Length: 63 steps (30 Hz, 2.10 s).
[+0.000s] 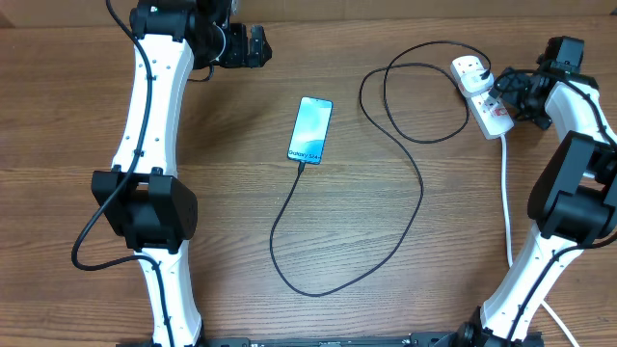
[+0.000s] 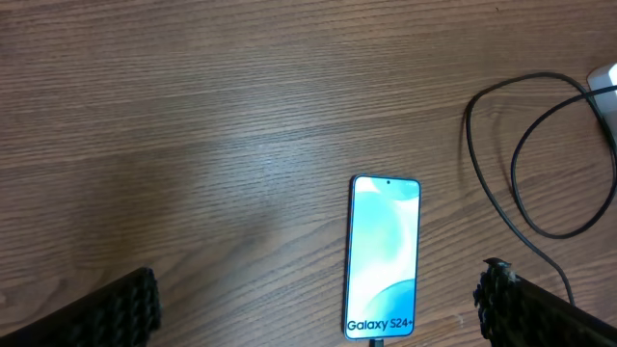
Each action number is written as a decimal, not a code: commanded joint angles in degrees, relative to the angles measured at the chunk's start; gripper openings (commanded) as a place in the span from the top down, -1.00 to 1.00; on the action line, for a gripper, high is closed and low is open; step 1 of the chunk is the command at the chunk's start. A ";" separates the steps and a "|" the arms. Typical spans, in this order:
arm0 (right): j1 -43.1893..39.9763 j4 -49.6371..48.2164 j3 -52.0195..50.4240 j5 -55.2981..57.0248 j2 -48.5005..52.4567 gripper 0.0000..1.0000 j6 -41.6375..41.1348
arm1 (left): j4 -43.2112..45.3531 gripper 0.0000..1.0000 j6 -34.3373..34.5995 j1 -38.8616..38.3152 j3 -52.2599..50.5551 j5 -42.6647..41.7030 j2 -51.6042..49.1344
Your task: Plug charger to phone and switch on socket
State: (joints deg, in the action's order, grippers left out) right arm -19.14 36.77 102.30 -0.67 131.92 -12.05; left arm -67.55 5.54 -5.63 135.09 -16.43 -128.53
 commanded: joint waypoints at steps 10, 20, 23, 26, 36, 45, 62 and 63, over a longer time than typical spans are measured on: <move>0.46 2.58 -0.35 -2.47 1.95 -1.00 0.63 | 0.07 -1.00 -1.09 -0.39 -0.31 0.52 -0.57; 0.50 2.82 -0.35 -4.26 3.69 -1.00 0.61 | 0.07 -0.99 -1.07 -0.39 -0.33 0.52 -0.57; 0.50 2.80 -0.35 -5.42 3.69 -1.00 0.68 | 0.07 -1.00 -1.07 -0.39 -0.31 0.50 -0.57; 0.55 3.23 -0.35 -5.49 3.69 -1.00 1.73 | 0.09 -1.00 -1.07 -0.39 -0.31 0.52 -0.57; 0.76 4.35 -0.35 -5.49 3.69 -1.00 1.92 | 0.07 -1.00 -1.09 -0.39 -0.31 0.52 -0.57; 1.18 4.48 -0.35 -5.44 3.72 -1.00 1.92 | 0.07 -1.00 -1.07 -0.39 -0.31 0.50 -0.57; -0.55 14.67 -0.17 -5.49 -15.82 -1.00 -0.11 | 0.07 -0.99 -1.07 -0.39 -0.31 0.52 -0.57; -0.55 15.69 -0.17 -5.49 -17.46 -1.00 -0.11 | 0.07 -1.00 -1.07 -0.39 -0.31 0.52 -0.57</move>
State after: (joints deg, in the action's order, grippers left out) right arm -19.46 51.57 101.56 -6.11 123.28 -12.32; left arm -67.57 5.54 -5.63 135.09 -16.43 -128.53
